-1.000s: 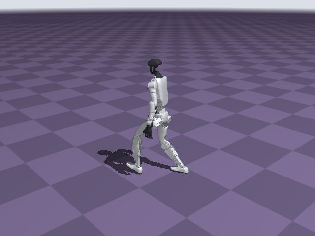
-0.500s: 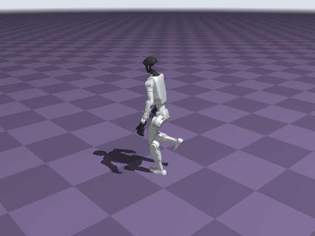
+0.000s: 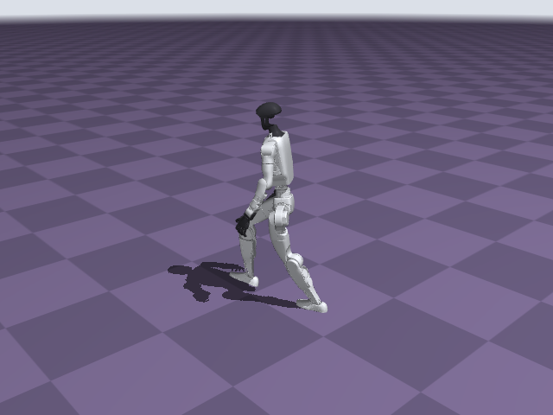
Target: Walk
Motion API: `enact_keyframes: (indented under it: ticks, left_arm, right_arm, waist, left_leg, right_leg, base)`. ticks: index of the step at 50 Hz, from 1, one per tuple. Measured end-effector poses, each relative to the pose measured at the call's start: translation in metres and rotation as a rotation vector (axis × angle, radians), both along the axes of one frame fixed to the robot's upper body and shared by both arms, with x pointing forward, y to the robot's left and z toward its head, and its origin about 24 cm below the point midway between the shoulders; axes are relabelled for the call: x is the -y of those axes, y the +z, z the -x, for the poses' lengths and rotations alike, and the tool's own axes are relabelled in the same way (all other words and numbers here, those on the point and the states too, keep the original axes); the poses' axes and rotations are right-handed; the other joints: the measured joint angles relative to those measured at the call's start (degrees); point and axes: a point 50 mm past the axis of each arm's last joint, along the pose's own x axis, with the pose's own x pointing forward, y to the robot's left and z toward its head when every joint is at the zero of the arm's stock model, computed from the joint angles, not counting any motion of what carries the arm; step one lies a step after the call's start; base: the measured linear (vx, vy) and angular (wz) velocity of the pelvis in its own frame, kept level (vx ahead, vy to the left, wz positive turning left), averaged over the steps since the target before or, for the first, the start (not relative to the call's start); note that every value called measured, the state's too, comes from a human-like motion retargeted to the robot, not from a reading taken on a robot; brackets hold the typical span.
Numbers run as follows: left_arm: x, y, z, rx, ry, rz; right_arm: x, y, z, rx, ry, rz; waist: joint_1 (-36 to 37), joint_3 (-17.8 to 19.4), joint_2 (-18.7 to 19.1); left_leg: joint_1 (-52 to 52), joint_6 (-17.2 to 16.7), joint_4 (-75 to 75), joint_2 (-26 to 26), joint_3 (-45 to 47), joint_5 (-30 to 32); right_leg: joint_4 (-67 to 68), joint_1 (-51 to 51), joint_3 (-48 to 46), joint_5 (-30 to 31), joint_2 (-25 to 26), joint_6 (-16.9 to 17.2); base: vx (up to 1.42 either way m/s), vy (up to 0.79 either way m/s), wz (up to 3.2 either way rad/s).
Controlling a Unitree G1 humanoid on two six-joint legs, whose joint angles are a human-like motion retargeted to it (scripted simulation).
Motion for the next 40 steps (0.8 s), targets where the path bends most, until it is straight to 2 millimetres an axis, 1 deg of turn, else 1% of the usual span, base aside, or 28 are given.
enact_keyframes:
  ticks: [2,5,7,8,9,14,15,16,17,18,20,22,24,26,28,30,33,35,37,38,40]
  left_arm:
    - [0.005,-0.004,0.006,-0.022,-0.010,0.005]
    - [0.011,-0.009,0.011,-0.052,-0.013,0.013]
    - [0.016,-0.014,0.017,-0.078,-0.002,0.028]
    - [0.019,-0.016,0.018,-0.089,0.006,0.039]
    - [0.021,-0.018,0.022,-0.103,0.013,0.047]
    - [0.021,-0.025,0.038,-0.162,0.027,0.057]
    - [0.020,-0.025,0.039,-0.165,0.026,0.054]
    - [0.017,-0.024,0.038,-0.162,0.023,0.049]
    - [0.015,-0.023,0.037,-0.157,0.021,0.044]
    - [0.013,-0.022,0.035,-0.149,0.018,0.040]
    - [0.006,-0.018,0.031,-0.130,0.017,0.028]
    - [0.000,-0.015,0.029,-0.115,0.024,0.014]
    - [-0.007,-0.014,0.029,-0.106,0.041,0.004]
    - [-0.012,-0.014,0.034,-0.106,0.070,0.001]
    - [-0.015,-0.016,0.041,-0.119,0.107,0.005]
    - [-0.018,-0.019,0.050,-0.140,0.152,0.013]
    - [-0.019,-0.024,0.061,-0.171,0.217,0.021]
    - [-0.018,-0.027,0.069,-0.192,0.254,0.025]
    - [-0.017,-0.031,0.078,-0.217,0.283,0.030]
    - [-0.017,-0.031,0.080,-0.222,0.301,0.032]
    - [-0.013,-0.035,0.091,-0.248,0.325,0.041]
  right_arm:
    - [0.000,0.000,-0.001,0.005,0.006,0.008]
    - [0.004,0.005,-0.012,0.037,0.015,0.030]
    - [0.006,0.008,-0.018,0.057,0.029,0.050]
    - [0.008,0.010,-0.024,0.071,0.039,0.065]
    - [0.009,0.012,-0.026,0.079,0.047,0.075]
    - [0.009,0.013,-0.027,0.098,0.068,0.099]
    - [0.009,0.014,-0.027,0.101,0.065,0.102]
    - [0.011,0.014,-0.027,0.104,0.062,0.106]
    - [0.012,0.015,-0.028,0.107,0.059,0.110]
    - [0.013,0.015,-0.028,0.108,0.057,0.114]
    - [0.014,0.016,-0.030,0.113,0.057,0.122]
    - [0.015,0.017,-0.032,0.121,0.056,0.127]
    - [0.015,0.019,-0.036,0.134,0.051,0.124]
    - [0.015,0.022,-0.041,0.154,0.041,0.115]
    - [0.015,0.025,-0.047,0.178,0.029,0.106]
    - [0.015,0.029,-0.053,0.205,0.021,0.099]
    - [0.014,0.034,-0.064,0.238,0.030,0.092]
    - [0.012,0.037,-0.070,0.253,0.038,0.086]
    - [0.010,0.037,-0.071,0.257,0.035,0.077]
    - [0.009,0.038,-0.074,0.263,0.032,0.072]
    - [0.006,0.034,-0.069,0.251,0.015,0.061]
  waist:
    - [0.30,-0.15,-0.47]
    - [-0.33,0.28,1.29]
    - [-0.60,0.89,3.21]
    - [-0.93,1.52,5.24]
    - [-0.99,1.82,6.49]
    - [0.21,1.32,10.90]
    - [0.63,1.00,11.59]
    - [1.11,0.65,11.89]
    - [1.59,0.29,12.08]
    - [2.07,-0.06,12.07]
    - [3.12,-0.72,11.82]
    - [4.31,-1.05,11.36]
    - [5.45,-0.92,10.88]
    - [6.34,-0.35,10.56]
    - [6.91,0.35,10.43]
    - [7.11,0.98,10.49]
    - [6.74,0.97,10.59]
    - [6.12,0.09,10.29]
    - [5.76,-0.78,10.25]
    - [5.68,-1.50,9.35]
    - [5.07,-2.35,8.72]
  left_leg:
    - [0.61,-0.47,3.26,-0.92,0.19,-0.52]
    - [1.99,-2.30,8.78,0.51,-2.06,-0.88]
    - [2.02,-4.85,14.24,2.08,-2.75,1.66]
    - [2.01,-6.81,17.47,4.09,-2.98,3.65]
    - [1.35,-8.57,21.30,5.18,-2.90,5.86]
    - [-7.76,-18.16,44.72,7.90,-0.88,20.24]
    - [-10.42,-19.71,49.76,8.43,0.17,22.81]
    - [-13.62,-20.12,54.75,9.16,1.84,24.09]
    - [-16.96,-19.91,59.67,10.13,3.64,24.46]
    - [-20.59,-18.45,64.44,11.55,5.68,23.02]
    - [-28.24,-13.84,72.77,15.19,9.26,17.42]
    - [-35.42,-9.31,77.56,18.26,11.69,10.79]
    - [-41.70,-6.18,78.33,19.95,13.45,5.55]
    - [-46.74,-4.40,75.26,20.62,15.00,1.70]
    - [-50.57,-3.92,68.90,20.73,16.41,-0.44]
    - [-52.99,-4.58,59.70,20.43,17.62,-0.98]
    - [-53.89,-6.56,41.46,19.11,18.91,0.05]
    - [-53.27,-7.38,28.48,17.61,19.62,0.94]
    - [-54.25,-7.60,24.54,17.06,20.12,0.88]
    - [-52.41,-7.33,19.67,15.94,21.10,2.97]
    - [-53.22,-6.69,22.86,14.96,21.72,5.21]
  right_leg:
    - [3.72,-0.04,0.54,-0.24,0.33,-1.24]
    - [8.35,1.51,-0.80,-2.04,2.45,-3.88]
    - [9.82,3.38,-2.03,-4.63,4.75,-6.23]
    - [9.41,5.16,-3.55,-5.03,6.50,-7.37]
    - [9.26,6.47,-4.34,-5.52,7.93,-8.40]
    - [7.02,11.80,-6.06,-8.36,14.36,-12.99]
    - [6.24,12.94,-6.10,-9.08,15.40,-13.69]
    - [5.27,14.31,-5.88,-9.86,16.04,-14.13]
    - [4.27,15.76,-5.63,-10.59,16.57,-14.45]
    - [3.19,17.39,-5.33,-11.26,16.85,-14.57]
    - [0.42,21.01,-4.65,-12.19,17.27,-14.50]
    - [-2.66,25.17,-3.60,-12.99,17.52,-14.23]
    - [-5.85,29.84,-2.25,-13.75,17.73,-13.89]
    - [-8.31,34.74,-0.92,-14.90,17.72,-13.55]
    - [-10.18,39.40,0.36,-16.44,17.44,-13.37]
    - [-12.24,43.93,1.44,-18.15,16.92,-13.32]
    - [-15.99,49.97,2.43,-20.19,15.83,-13.11]
    - [-17.91,52.81,2.75,-20.87,14.92,-12.52]
    - [-15.52,53.63,3.39,-22.57,14.88,-11.99]
    - [-15.67,54.41,4.49,-23.00,13.86,-11.56]
    - [-11.70,54.66,5.06,-24.30,13.13,-11.09]
  base:
    - [0.59,-0.13,-0.08]
    - [0.66,-0.17,-0.04]
    - [0.65,-0.18,-0.14]
    - [0.63,-0.17,-0.14]
    - [0.60,-0.15,-0.18]
    - [0.49,-0.06,-0.26]
    - [0.45,0.01,-0.22]
    - [0.45,0.02,-0.16]
    - [0.45,0.03,-0.08]
    - [0.45,0.02,-0.02]
    - [0.46,0.02,0.04]
    - [0.50,0.01,0.03]
    - [0.55,0.02,-0.01]
    - [0.62,0.02,-0.04]
    - [0.68,0.02,-0.05]
    - [0.73,0.02,-0.01]
    - [0.75,0.03,0.05]
    - [0.71,0.05,0.09]
    - [0.67,0.07,0.03]
    - [0.66,0.08,0.04]
    - [0.58,0.06,0.11]
